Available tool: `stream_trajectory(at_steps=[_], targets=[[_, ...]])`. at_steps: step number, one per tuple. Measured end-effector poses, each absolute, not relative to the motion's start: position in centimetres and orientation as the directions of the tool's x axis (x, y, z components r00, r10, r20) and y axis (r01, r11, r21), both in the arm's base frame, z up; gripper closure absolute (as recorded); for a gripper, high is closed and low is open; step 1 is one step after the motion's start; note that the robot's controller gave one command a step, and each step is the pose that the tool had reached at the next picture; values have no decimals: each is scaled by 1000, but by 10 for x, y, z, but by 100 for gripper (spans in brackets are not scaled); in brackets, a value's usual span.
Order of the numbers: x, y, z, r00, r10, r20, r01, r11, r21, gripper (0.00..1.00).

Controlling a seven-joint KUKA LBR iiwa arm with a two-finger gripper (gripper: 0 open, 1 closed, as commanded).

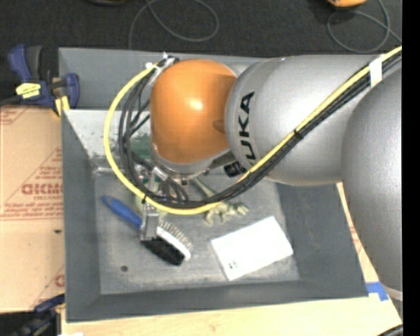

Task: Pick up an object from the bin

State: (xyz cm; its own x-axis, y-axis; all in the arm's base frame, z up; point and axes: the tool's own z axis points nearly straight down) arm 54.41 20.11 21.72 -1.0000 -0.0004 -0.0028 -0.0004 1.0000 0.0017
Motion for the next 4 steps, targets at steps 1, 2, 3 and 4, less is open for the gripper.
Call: stream_trajectory(at_steps=[1,2,3,4], targets=[[540,185,155,-995,105,-5,105,995,3,0],[529,180,138,-982,188,2,188,982,-1,0],[503,159,118,-910,415,-1,415,910,1,0],[533,153,69,-923,384,-8,384,923,2,0]])
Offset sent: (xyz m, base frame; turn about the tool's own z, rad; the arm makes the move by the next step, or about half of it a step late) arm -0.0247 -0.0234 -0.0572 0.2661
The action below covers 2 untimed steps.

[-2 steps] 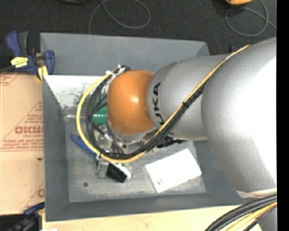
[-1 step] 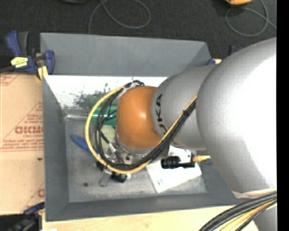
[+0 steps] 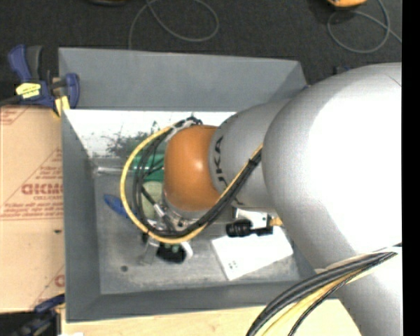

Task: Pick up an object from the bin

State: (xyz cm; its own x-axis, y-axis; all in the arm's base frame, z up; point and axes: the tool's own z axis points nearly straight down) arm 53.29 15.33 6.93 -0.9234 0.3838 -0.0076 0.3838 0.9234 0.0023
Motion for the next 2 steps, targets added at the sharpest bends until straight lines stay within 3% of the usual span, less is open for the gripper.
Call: stream_trajectory(at_steps=[1,2], targets=[[513,135,71,-900,435,-3,435,900,3,100],[513,135,71,-900,435,-3,435,900,3,100]])
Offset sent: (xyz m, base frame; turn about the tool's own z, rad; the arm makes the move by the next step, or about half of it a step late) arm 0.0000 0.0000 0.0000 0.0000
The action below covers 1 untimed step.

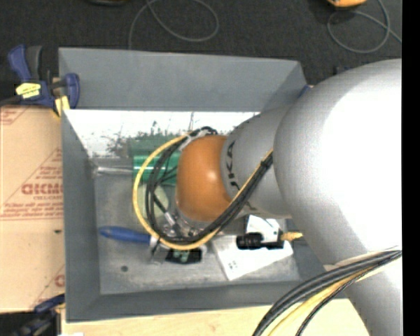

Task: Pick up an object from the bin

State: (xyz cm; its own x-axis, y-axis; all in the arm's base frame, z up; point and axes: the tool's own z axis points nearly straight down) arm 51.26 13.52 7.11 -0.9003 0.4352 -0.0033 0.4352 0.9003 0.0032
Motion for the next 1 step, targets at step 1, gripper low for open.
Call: stream_trajectory(at_steps=[1], targets=[[513,135,72,-900,436,-3,436,900,3,100]])
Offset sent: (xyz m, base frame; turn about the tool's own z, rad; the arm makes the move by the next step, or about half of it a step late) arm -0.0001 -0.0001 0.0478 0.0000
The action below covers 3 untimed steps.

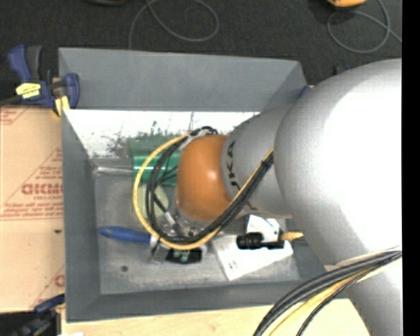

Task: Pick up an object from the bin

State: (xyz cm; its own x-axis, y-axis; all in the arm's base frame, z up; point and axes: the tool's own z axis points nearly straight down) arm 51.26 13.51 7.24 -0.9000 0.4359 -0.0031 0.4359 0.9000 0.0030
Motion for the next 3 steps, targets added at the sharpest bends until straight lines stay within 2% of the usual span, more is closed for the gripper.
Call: stream_trajectory(at_steps=[1,2,3], targets=[[511,135,78,-900,436,1,436,900,0,100],[510,134,96,-900,437,7,437,900,-6,100],[511,134,118,-900,436,5,436,900,-4,100]])
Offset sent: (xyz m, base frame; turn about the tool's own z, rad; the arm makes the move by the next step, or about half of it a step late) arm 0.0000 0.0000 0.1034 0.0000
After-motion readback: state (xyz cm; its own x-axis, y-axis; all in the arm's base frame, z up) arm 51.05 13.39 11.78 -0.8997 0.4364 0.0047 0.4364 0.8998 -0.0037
